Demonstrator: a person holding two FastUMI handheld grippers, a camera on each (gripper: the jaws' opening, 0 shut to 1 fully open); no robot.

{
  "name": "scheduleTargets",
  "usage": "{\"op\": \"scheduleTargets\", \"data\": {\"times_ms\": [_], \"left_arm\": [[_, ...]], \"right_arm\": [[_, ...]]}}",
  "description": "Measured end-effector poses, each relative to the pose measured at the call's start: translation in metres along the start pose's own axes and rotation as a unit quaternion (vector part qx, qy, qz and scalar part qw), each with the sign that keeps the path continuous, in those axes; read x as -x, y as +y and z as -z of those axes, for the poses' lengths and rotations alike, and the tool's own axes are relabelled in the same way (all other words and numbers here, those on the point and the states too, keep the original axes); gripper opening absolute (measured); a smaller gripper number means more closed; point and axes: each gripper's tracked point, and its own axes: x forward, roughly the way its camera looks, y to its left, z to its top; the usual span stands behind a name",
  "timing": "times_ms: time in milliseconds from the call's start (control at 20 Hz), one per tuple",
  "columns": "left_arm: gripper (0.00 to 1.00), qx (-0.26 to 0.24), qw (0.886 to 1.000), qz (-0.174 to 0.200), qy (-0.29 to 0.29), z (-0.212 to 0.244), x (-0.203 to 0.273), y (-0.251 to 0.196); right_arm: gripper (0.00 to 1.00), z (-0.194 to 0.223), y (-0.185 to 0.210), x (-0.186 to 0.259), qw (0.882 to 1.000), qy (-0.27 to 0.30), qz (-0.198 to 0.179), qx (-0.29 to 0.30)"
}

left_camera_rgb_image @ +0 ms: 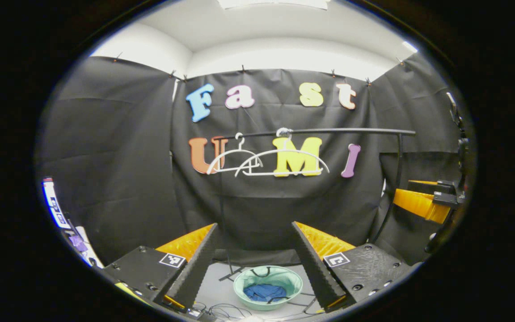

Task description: Grasp the clothes on the hanger with both hands and then place them into the laundry hamper below.

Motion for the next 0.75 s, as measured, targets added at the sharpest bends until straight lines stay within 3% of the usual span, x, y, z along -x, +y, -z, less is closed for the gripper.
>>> {"op": "scheduleTargets", "data": {"times_ms": [50, 100, 300, 600, 750], "left_arm": [[0.99, -0.010, 1.000, -0.018, -0.004, -0.003, 0.017, 0.003], [0.99, -0.020, 0.999, -0.031, -0.007, -0.011, 0.043, 0.006], [0.99, -0.040, 0.998, -0.039, -0.018, -0.028, 0.096, 0.006], [0.99, -0.022, 0.997, -0.060, -0.034, -0.048, 0.135, 0.066], [0.99, -0.022, 0.997, -0.058, -0.051, -0.063, 0.138, 0.092]], "right_arm": [[0.96, -0.004, -0.001, 0.013, 1.000, -0.005, -0.005, -0.004], [1.00, -0.007, 0.000, 0.027, 1.000, -0.008, -0.009, -0.010], [1.00, -0.020, 0.000, 0.066, 0.999, -0.029, 0.000, -0.013], [1.00, -0.019, 0.016, 0.105, 0.996, -0.048, 0.078, -0.021], [1.00, -0.022, 0.043, 0.109, 0.993, -0.055, 0.094, -0.035]]}}
